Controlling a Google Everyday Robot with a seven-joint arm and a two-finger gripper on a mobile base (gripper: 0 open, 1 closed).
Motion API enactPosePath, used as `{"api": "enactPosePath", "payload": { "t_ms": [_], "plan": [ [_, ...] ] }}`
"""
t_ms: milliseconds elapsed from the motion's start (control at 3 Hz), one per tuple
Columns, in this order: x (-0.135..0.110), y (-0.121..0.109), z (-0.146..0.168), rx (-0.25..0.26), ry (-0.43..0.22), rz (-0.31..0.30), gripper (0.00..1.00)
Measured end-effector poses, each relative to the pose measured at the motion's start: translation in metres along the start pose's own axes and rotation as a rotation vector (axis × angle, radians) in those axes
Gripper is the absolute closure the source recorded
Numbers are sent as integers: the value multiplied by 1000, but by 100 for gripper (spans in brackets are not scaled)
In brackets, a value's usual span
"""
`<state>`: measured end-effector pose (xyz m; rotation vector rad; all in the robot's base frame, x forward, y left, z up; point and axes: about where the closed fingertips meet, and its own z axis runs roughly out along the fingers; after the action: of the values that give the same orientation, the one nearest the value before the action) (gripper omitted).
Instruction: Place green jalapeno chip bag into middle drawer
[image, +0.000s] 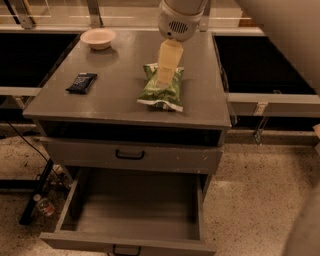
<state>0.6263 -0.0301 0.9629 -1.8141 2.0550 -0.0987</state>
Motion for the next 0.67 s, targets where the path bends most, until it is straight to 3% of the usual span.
{"api": "enactPosePath", "payload": {
  "t_ms": [333, 667],
  "plan": [
    [-13, -2, 19, -35, -5, -32, 0],
    [-14, -2, 20, -34, -6, -32, 0]
  ]
}}
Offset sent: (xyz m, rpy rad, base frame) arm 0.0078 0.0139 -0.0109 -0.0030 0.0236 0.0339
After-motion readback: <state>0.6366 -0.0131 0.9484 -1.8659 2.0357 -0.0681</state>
